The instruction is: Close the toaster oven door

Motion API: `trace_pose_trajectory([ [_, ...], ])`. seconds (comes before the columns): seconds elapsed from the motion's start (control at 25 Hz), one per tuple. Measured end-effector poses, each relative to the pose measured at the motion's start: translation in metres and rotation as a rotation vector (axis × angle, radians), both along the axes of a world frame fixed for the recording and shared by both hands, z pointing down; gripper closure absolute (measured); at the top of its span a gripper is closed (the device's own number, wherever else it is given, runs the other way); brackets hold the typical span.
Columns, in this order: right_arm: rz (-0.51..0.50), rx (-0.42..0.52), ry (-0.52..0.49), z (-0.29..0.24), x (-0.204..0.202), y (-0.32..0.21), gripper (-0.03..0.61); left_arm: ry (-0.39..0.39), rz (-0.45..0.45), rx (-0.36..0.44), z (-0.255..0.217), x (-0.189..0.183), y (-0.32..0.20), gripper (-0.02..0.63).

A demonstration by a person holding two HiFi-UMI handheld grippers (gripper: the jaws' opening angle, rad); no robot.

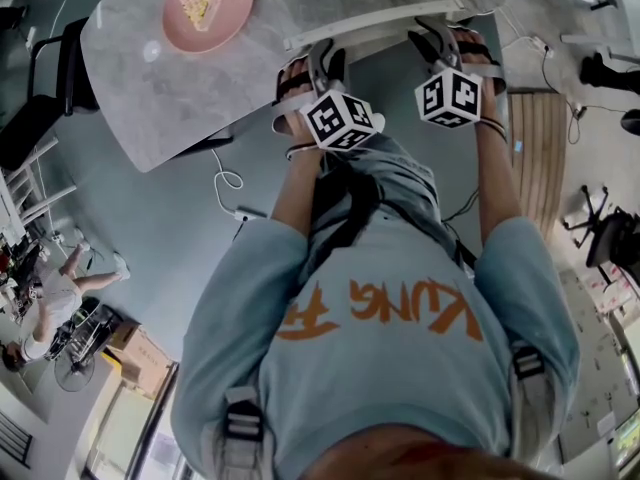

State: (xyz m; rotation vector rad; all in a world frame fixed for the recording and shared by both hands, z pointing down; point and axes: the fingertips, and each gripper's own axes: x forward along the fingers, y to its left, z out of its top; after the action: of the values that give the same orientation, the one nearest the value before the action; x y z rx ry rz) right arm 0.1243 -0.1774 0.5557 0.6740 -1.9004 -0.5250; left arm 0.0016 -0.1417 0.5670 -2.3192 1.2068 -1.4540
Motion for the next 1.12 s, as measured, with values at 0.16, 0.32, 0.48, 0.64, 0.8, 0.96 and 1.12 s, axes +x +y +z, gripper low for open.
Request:
trace_pose_trajectory([
  [0.16,-0.018,0.016,0.02,-0.007,0.002,-0.003,0.4,0.001,-0.009,0.032,-0.012,0.001,-0.01,0.506],
  [0.32,-0.019,0.06,0.007,-0.02,-0.002,-0.012,0.434,-0.006,-0.007,0.058,-0.026,0.001,-0.018,0.506],
  [0.48,-0.031,0.103,0.01,-0.031,-0.01,-0.022,0.46,-0.018,-0.001,0.079,-0.039,0.0,-0.026,0.506],
  [0.64,-0.034,0.142,0.016,-0.04,-0.013,-0.029,0.477,-0.026,0.006,0.091,-0.049,-0.003,-0.034,0.506],
  [0.8,-0.037,0.176,0.015,-0.052,-0.018,-0.038,0.476,-0.031,-0.002,0.108,-0.061,-0.007,-0.043,0.506],
  [0.96,-0.036,0.218,0.021,-0.066,-0.023,-0.051,0.472,-0.049,-0.005,0.139,-0.075,-0.011,-0.055,0.506],
  [1.12,-0.03,0.263,0.027,-0.077,-0.025,-0.064,0.467,-0.062,-0.003,0.164,-0.086,-0.013,-0.069,0.502],
])
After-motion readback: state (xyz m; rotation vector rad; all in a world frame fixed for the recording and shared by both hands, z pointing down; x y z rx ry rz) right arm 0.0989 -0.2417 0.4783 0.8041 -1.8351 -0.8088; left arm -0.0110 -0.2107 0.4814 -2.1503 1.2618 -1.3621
